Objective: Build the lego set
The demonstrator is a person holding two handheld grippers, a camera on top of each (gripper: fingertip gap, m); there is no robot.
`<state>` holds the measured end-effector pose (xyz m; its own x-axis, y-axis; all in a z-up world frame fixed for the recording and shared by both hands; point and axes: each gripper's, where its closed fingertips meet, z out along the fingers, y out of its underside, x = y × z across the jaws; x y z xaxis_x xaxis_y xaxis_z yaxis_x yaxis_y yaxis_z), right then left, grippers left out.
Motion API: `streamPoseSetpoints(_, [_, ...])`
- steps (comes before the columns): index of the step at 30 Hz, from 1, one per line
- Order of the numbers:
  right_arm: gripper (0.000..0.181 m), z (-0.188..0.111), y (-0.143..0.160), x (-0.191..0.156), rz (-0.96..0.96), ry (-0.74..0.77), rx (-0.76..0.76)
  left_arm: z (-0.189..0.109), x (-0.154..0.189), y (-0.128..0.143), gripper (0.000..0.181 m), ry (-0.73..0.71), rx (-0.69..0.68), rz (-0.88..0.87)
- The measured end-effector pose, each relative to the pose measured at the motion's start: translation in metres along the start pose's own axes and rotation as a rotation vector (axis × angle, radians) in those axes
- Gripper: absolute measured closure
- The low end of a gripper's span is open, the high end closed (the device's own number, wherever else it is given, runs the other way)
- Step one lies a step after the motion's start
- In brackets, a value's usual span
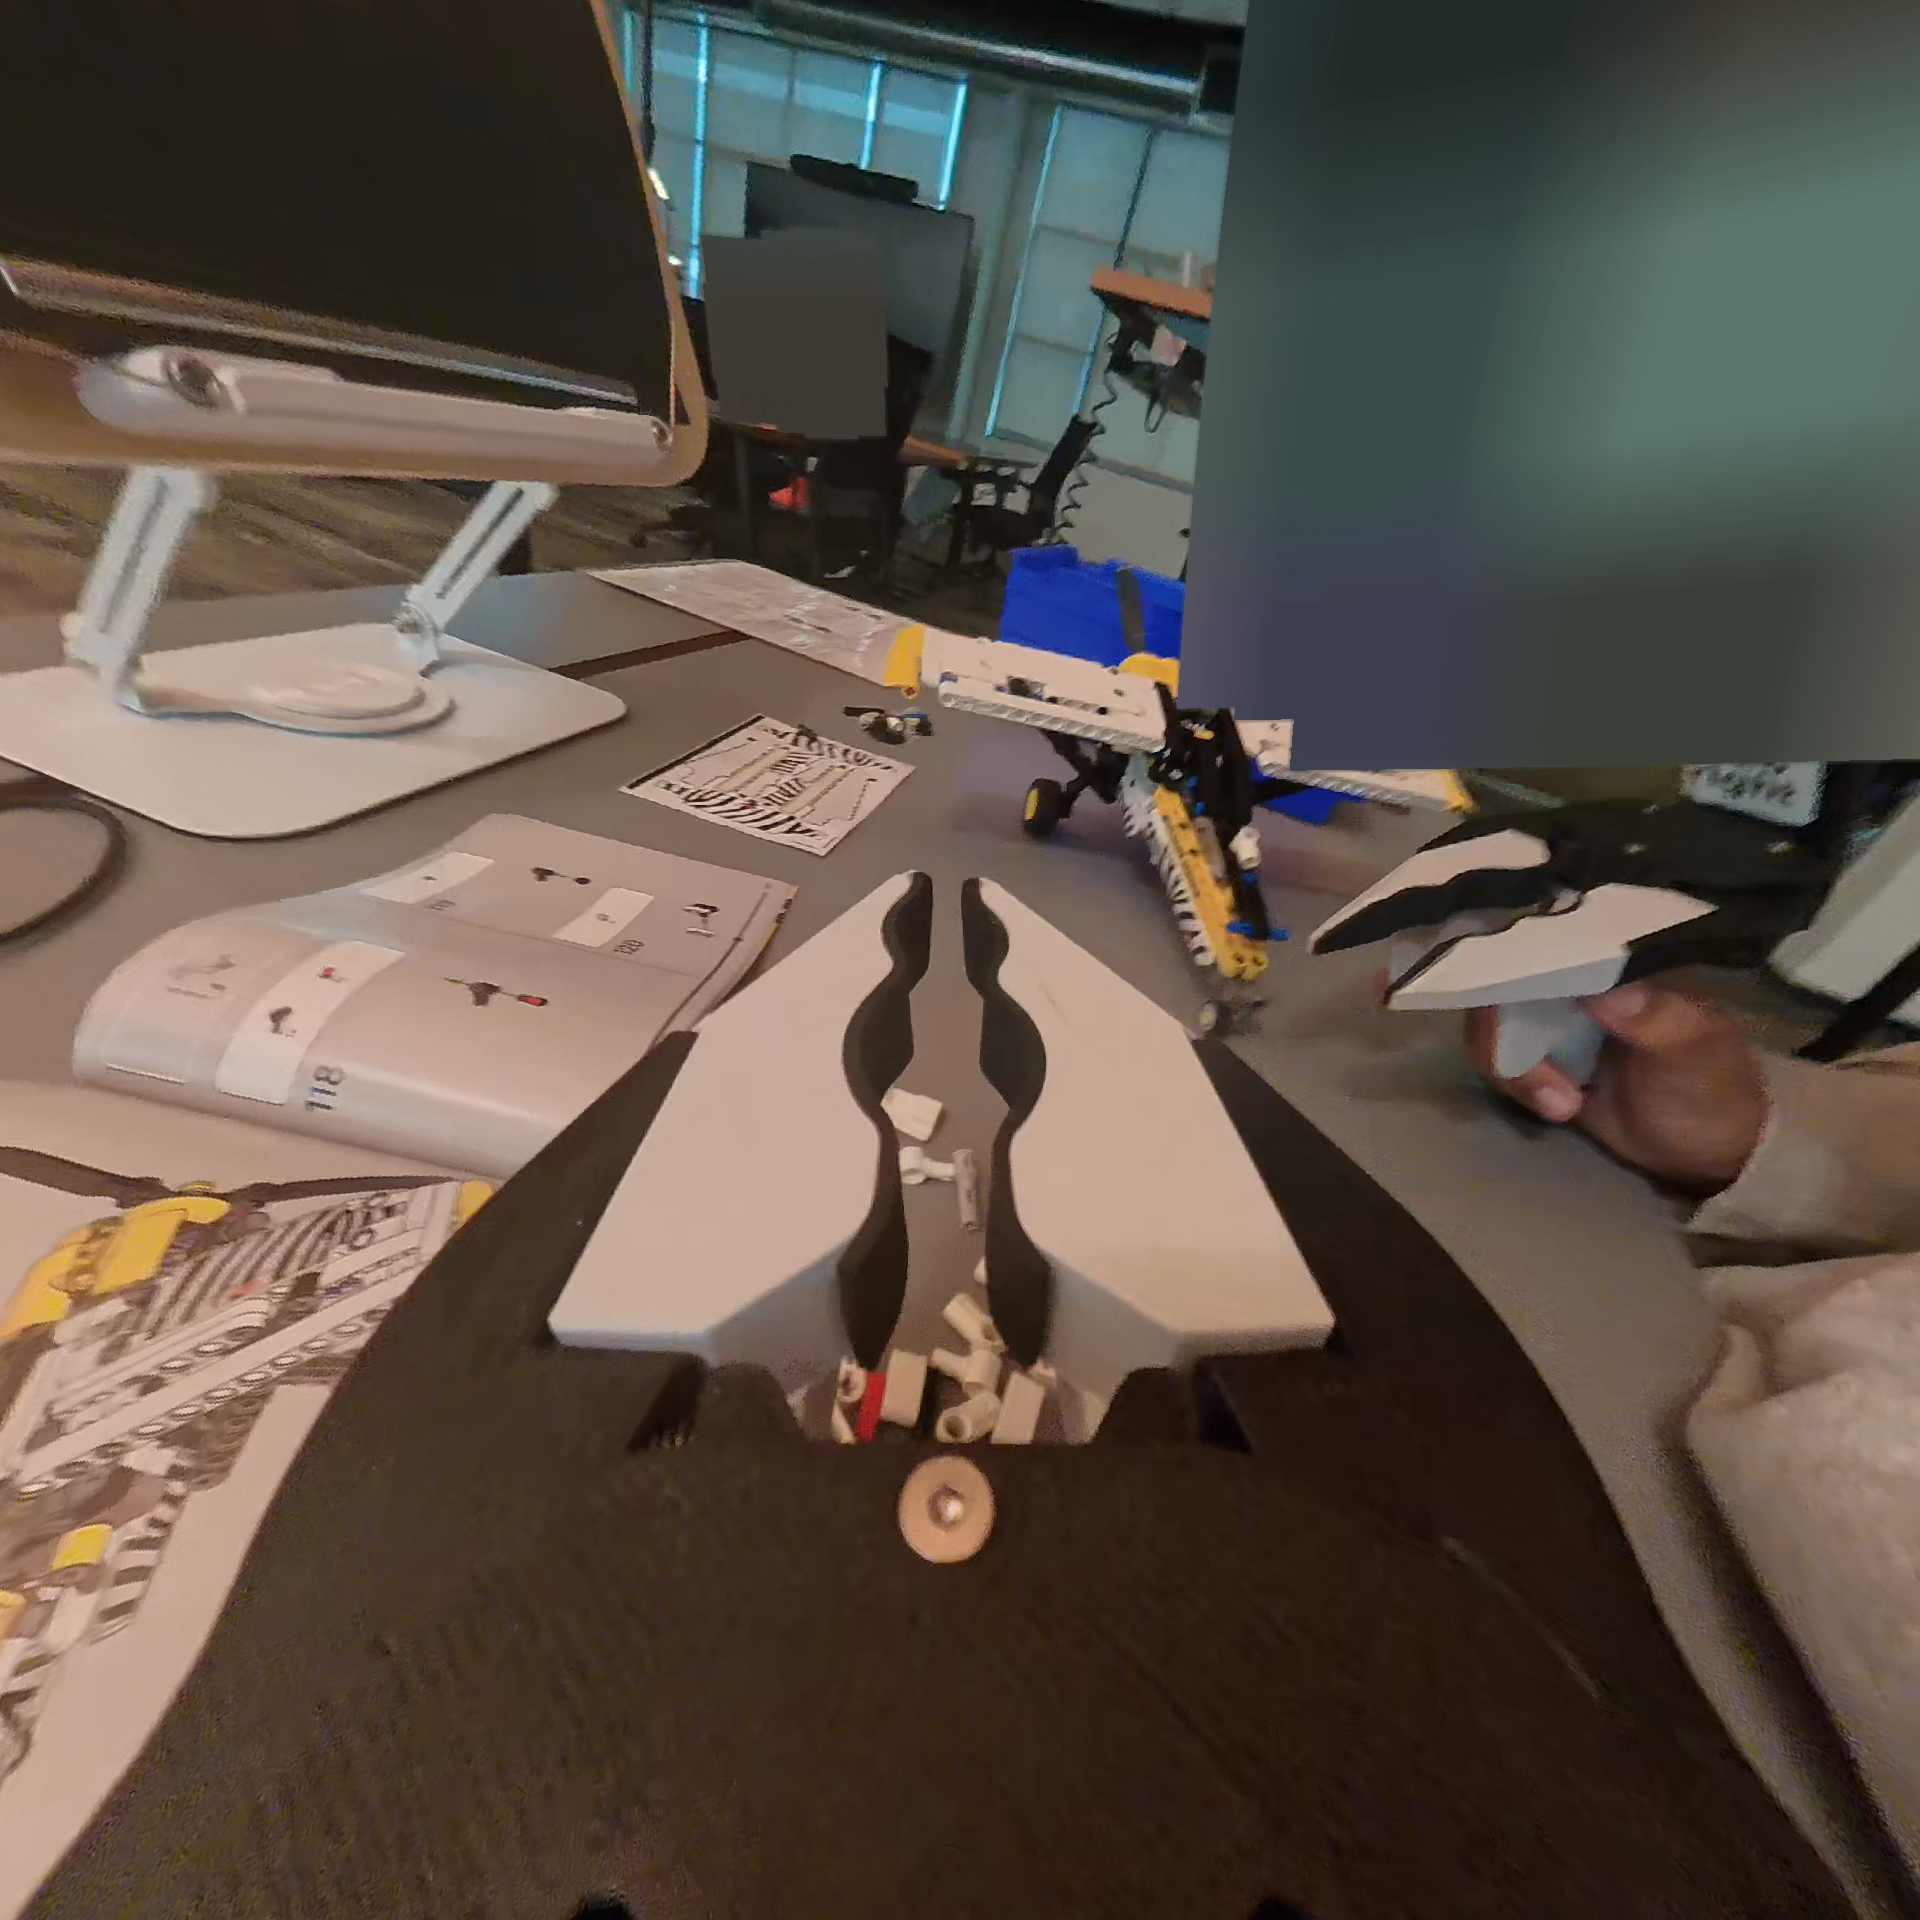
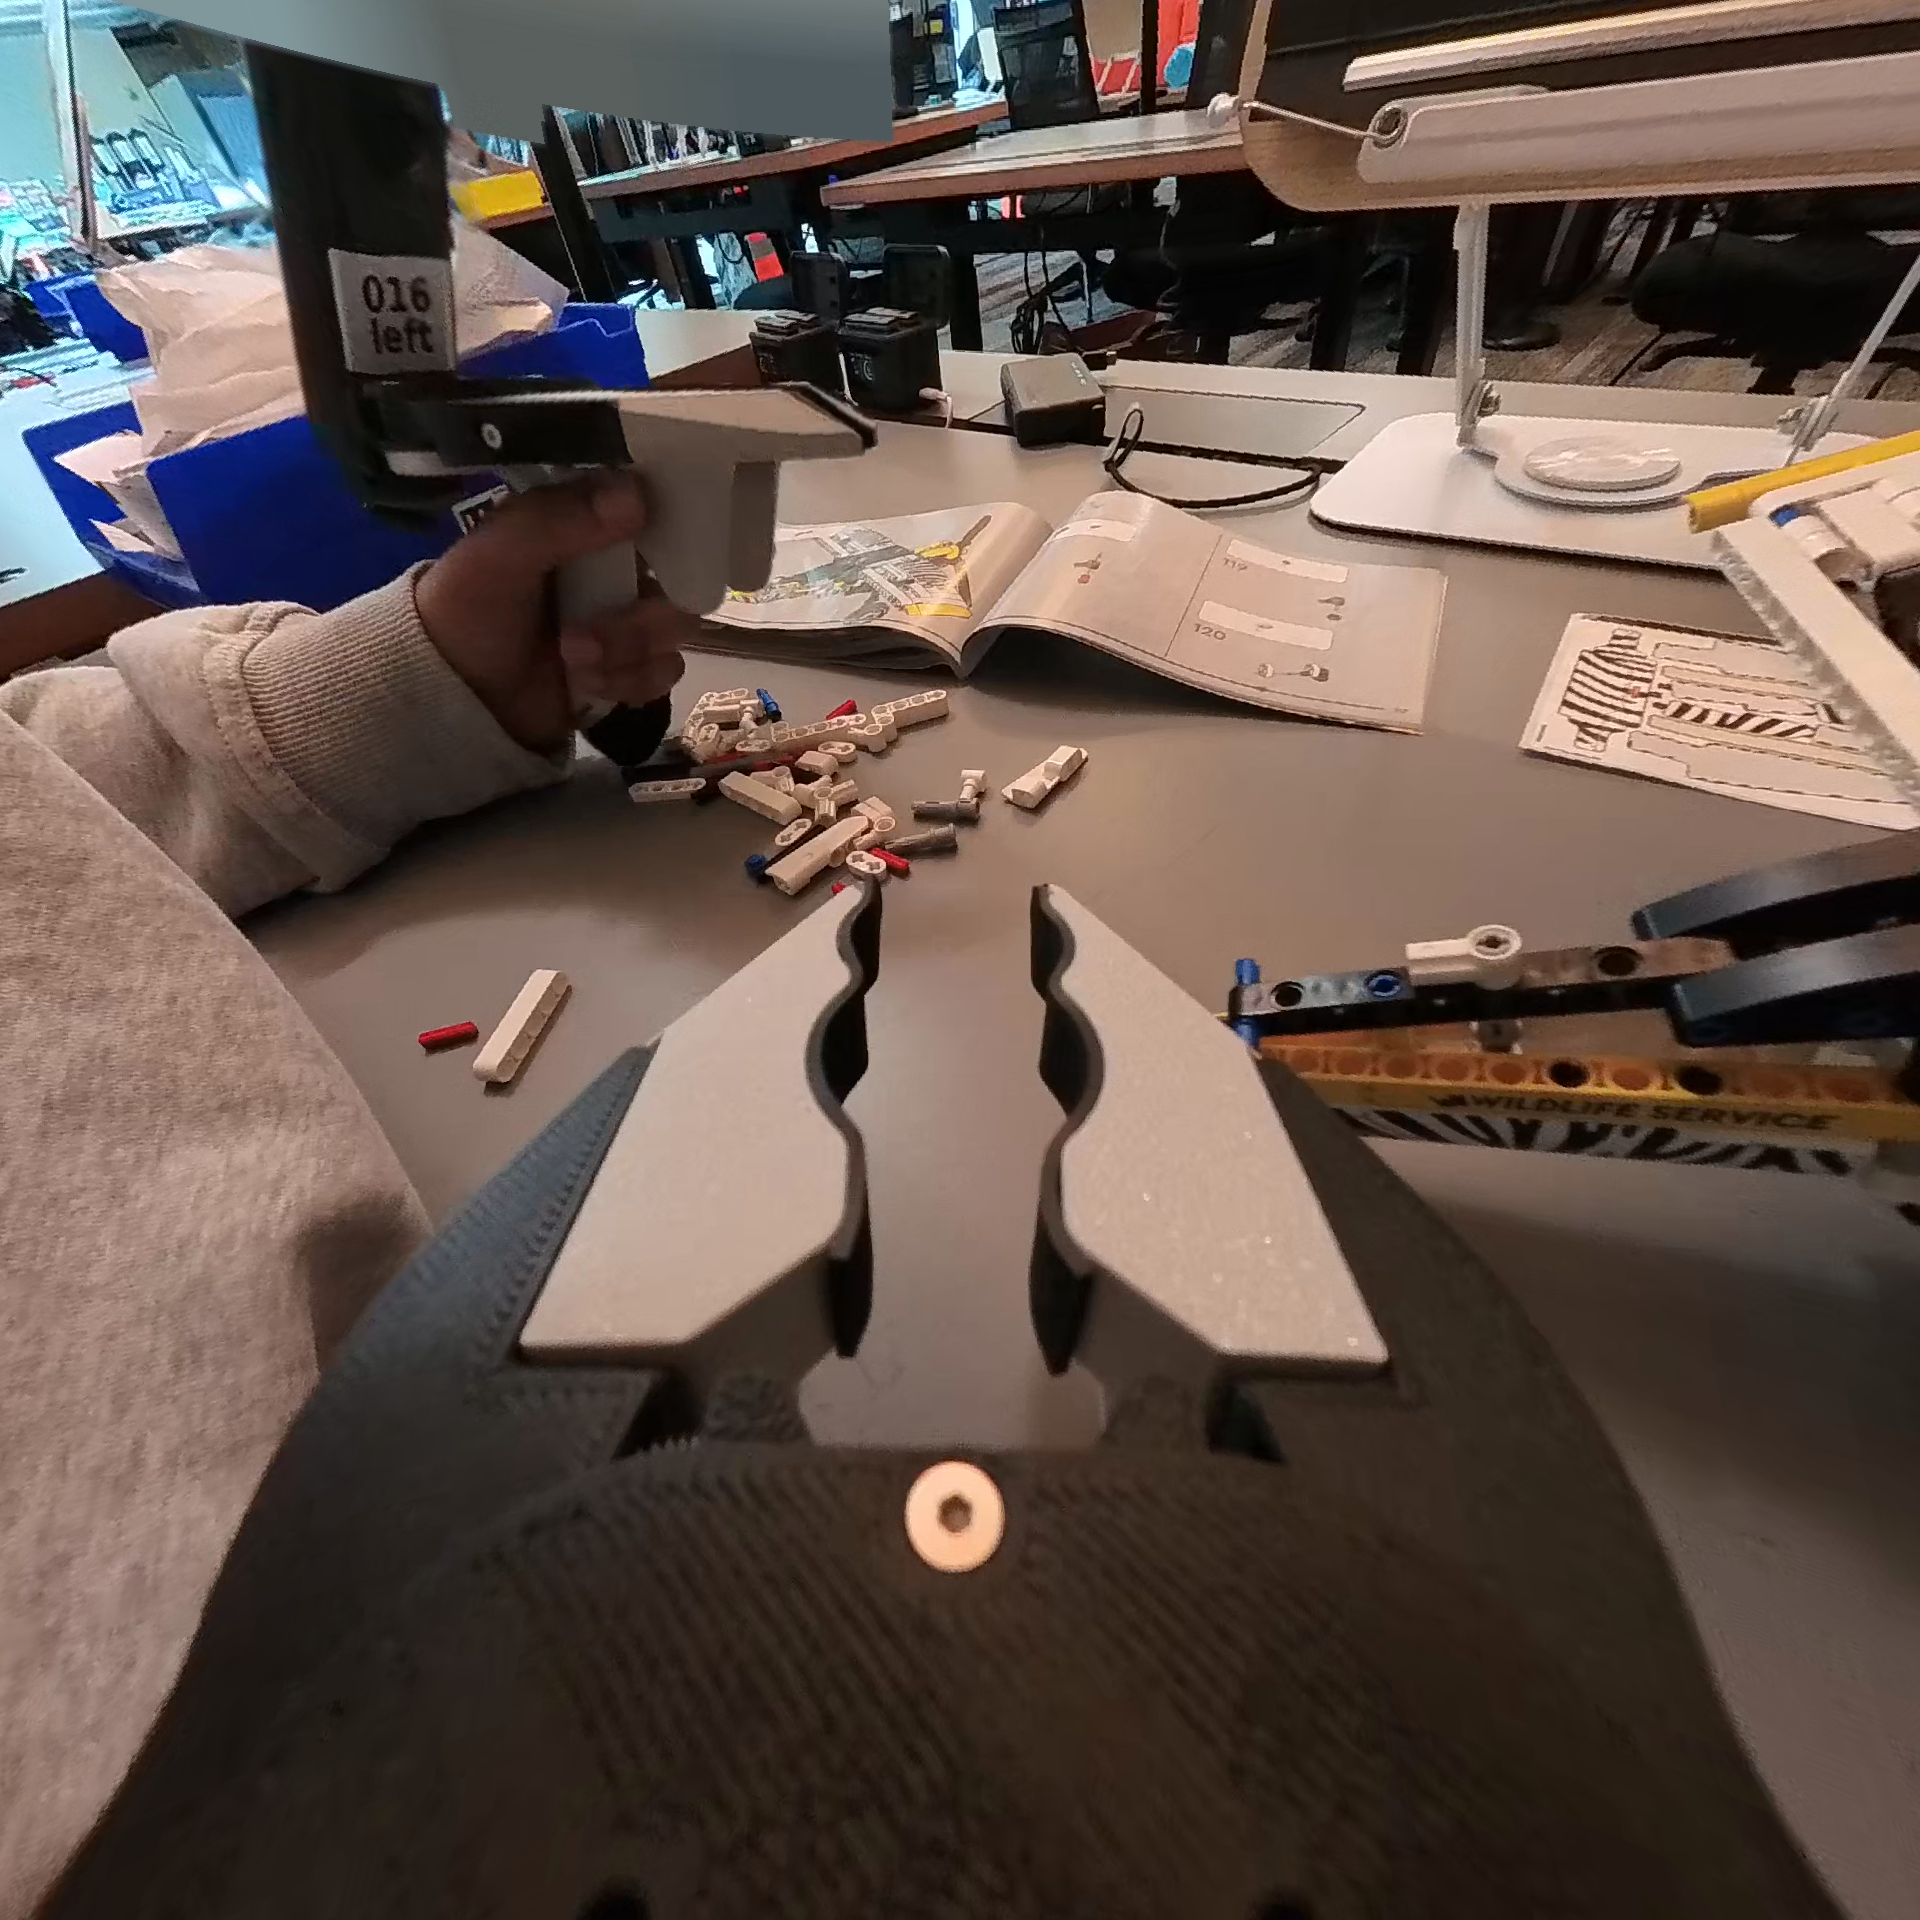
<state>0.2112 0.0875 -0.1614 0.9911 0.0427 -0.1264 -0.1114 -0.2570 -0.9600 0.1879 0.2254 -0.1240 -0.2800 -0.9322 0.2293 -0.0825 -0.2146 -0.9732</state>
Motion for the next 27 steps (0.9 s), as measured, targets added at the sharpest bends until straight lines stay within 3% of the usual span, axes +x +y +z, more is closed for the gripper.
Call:
streamPoseSetpoints(10, [0.152,0.0,0.0,-0.005,-0.016,-0.024,0.001,-0.004,-0.011,-0.004,0.181,-0.106,0.007,0.083])
streamPoseSetpoints(15, [0.135,-0.002,-0.003,-0.02,-0.055,-0.1,0.028,-0.005,-0.02,0.004,0.181,-0.215,-0.076,0.298])
streamPoseSetpoints(18, [0.131,-0.003,-0.002,-0.031,-0.119,-0.129,0.03,-0.006,-0.026,0.004,0.181,-0.288,-0.096,0.388])
streamPoseSetpoints(22, [0.132,-0.002,0.003,-0.045,-0.256,-0.128,0.014,-0.014,-0.034,-0.003,0.181,-0.364,-0.088,0.384])
streamPoseSetpoints(27, [0.123,0.01,0.021,-0.052,-0.385,-0.092,-0.096,-0.034,-0.044,-0.006,0.181,-0.451,-0.102,0.385])
